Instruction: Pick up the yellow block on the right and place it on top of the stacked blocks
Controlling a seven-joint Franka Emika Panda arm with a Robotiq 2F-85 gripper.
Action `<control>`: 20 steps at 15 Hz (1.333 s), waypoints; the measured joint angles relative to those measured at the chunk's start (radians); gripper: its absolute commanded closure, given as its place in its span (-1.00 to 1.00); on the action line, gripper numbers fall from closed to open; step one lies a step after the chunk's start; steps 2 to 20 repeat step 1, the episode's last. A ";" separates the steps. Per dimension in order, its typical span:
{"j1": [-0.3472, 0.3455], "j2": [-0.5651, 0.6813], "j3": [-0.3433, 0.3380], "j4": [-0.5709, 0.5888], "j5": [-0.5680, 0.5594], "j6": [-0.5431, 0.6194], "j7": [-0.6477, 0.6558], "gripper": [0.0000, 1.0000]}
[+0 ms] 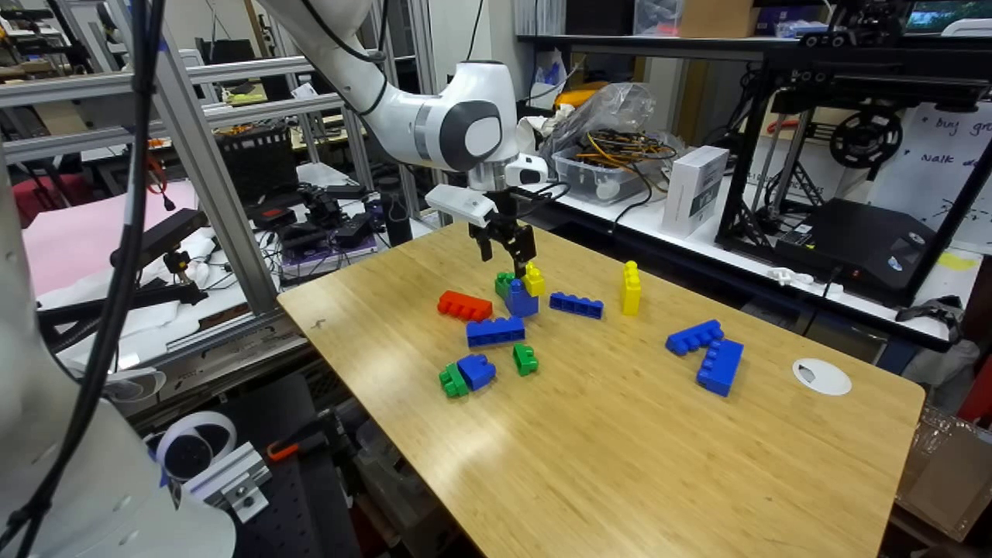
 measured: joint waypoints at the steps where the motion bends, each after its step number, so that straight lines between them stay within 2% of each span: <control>1: 0.000 0.000 0.000 0.000 0.000 0.000 0.000 -1.00; 20: 0.000 0.000 0.000 0.000 0.000 0.000 0.000 -1.00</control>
